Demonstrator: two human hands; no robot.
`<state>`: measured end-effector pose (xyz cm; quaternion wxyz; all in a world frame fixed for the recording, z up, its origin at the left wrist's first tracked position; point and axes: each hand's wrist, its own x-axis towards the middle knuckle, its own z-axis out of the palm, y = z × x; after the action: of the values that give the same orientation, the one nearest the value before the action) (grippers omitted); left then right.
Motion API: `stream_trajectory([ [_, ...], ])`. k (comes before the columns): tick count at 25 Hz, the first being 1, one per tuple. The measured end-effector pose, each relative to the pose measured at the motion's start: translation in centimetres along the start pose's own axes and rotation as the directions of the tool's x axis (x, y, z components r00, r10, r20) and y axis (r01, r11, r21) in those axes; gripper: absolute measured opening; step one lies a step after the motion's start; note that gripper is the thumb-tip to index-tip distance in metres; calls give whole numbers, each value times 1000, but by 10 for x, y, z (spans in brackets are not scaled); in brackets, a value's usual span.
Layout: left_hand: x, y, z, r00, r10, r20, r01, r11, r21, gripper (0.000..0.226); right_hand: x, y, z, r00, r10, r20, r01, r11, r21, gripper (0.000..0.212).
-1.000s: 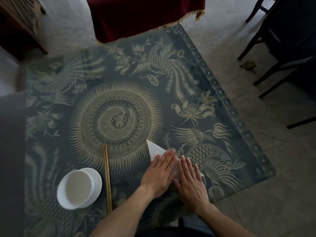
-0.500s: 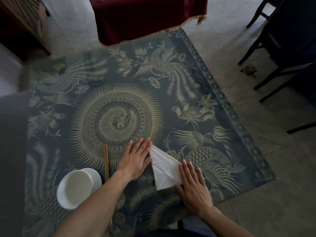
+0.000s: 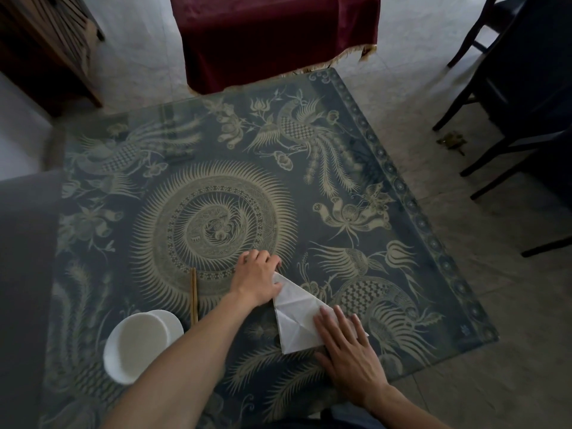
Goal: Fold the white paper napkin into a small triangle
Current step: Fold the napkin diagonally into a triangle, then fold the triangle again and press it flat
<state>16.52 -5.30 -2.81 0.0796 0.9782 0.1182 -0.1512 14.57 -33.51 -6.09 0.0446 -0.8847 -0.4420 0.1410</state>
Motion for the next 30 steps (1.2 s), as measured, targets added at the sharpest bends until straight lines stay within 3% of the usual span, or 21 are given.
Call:
stream_trajectory([
  [3, 4, 0, -3, 995, -71, 65, 74, 996, -43, 29, -1, 5, -5, 998, -54, 11, 55, 998, -34, 68],
  [9, 0, 7, -1, 991, -81, 110, 100, 980, -175, 25, 3, 12, -18, 994, -103, 18, 105, 991, -81, 63],
  [12, -2, 9, -3, 971, -150, 188, 205, 925, -318, 41, 3, 16, -18, 990, -141, 21, 143, 986, -85, 63],
  [15, -6, 8, -4, 950, -198, 240, 286, 860, -424, 24, 6, 19, -18, 983, -178, 43, 180, 981, -72, 64],
  [18, -9, 7, -6, 950, -248, 190, 312, 797, -517, 8, 12, 18, -19, 973, -221, 58, 225, 972, -62, 62],
  [21, -10, 5, -18, 955, -282, 95, 278, 734, -620, 7, 25, 12, -22, 964, -252, 88, 257, 965, -53, 62],
  [30, -26, 13, -44, 956, -264, -130, 141, 798, -586, 6, 76, -19, -48, 976, -196, 95, 206, 972, -109, 65],
])
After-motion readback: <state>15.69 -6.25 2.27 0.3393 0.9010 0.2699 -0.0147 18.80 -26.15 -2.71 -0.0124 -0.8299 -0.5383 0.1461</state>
